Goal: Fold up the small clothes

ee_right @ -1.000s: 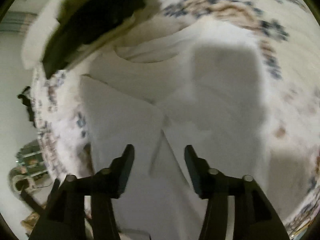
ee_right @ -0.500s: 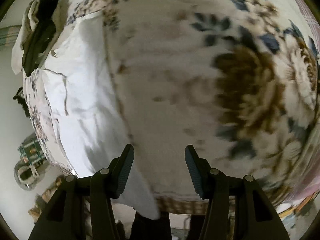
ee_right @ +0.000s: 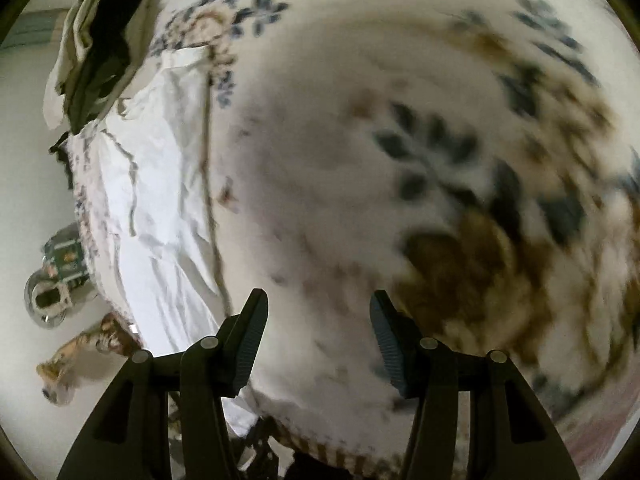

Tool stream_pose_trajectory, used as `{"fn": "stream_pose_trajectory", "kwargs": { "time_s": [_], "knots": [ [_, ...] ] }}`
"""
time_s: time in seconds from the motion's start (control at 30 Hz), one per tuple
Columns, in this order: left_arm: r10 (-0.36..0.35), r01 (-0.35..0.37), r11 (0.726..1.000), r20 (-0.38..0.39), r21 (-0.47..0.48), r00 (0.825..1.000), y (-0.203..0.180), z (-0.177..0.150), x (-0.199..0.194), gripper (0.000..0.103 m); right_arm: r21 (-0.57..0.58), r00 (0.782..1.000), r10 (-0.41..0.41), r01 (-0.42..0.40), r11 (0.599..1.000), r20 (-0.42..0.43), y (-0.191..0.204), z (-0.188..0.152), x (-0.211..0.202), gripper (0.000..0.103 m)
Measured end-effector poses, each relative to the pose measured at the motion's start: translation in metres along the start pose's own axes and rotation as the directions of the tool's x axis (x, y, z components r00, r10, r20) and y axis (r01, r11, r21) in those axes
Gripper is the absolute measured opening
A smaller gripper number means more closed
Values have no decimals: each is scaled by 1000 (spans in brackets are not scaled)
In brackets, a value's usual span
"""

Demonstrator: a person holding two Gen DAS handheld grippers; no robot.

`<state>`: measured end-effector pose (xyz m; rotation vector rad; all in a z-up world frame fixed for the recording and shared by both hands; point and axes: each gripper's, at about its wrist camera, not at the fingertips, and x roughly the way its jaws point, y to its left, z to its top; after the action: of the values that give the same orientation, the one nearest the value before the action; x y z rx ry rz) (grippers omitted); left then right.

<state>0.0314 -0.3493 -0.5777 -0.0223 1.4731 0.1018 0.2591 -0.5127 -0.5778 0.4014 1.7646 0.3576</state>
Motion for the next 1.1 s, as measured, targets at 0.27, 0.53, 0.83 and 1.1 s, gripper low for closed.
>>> {"fn": "stream_pose_trajectory", "kwargs": {
  "time_s": [0.27,0.53,0.83,1.1],
  "knots": [
    [-82,83,996,33,-13,996,-10,-19,-19,0,-31,982,185,-185,982,20,69,107,49,55],
    [-34,37,995,40,-88,999,-7,-25,-27,5,-57,984,159,-155,986,80,116,164,82,3],
    [13,-4,993,74,-120,997,21,-31,-32,42,20,977,64,-70,997,205,84,187,44,1],
    [119,-118,987,2,-107,993,24,-10,0,45,11,991,128,-128,992,38,71,172,54,64]
  ]
}}
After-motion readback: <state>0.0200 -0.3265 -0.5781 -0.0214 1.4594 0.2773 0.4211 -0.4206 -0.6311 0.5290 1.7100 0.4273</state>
